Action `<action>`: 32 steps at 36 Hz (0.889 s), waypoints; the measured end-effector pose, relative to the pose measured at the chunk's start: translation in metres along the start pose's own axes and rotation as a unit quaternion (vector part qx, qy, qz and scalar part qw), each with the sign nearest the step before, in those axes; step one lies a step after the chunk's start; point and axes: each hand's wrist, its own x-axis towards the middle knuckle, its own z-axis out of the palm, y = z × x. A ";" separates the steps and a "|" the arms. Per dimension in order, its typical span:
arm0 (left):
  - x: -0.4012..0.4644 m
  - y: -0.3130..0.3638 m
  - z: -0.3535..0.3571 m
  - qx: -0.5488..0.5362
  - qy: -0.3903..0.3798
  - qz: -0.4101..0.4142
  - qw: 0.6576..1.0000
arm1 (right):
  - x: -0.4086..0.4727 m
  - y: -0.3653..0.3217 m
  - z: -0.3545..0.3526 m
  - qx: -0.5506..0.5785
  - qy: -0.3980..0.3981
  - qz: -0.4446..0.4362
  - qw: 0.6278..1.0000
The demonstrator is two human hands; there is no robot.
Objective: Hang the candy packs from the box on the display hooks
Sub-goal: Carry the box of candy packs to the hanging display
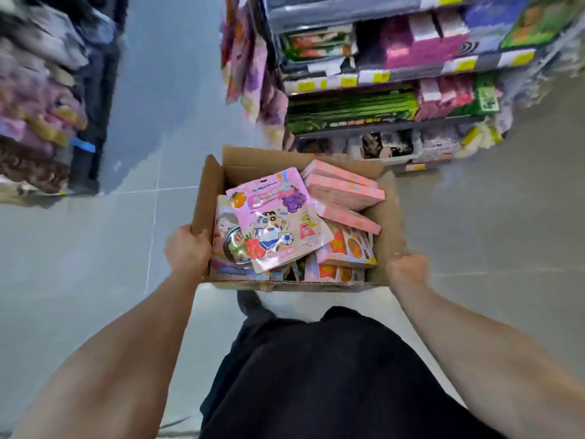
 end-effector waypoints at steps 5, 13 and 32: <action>0.058 -0.080 -0.048 -0.029 0.011 -0.059 0.998 | -0.061 -0.069 0.077 -0.063 -0.016 -0.048 0.997; 0.171 -0.177 -0.124 -0.058 0.030 -0.104 0.992 | -0.137 -0.162 0.214 -0.070 -0.023 -0.096 0.993; 0.437 -0.195 -0.234 -0.053 0.042 -0.159 0.985 | -0.205 -0.424 0.406 -0.085 -0.034 -0.091 0.992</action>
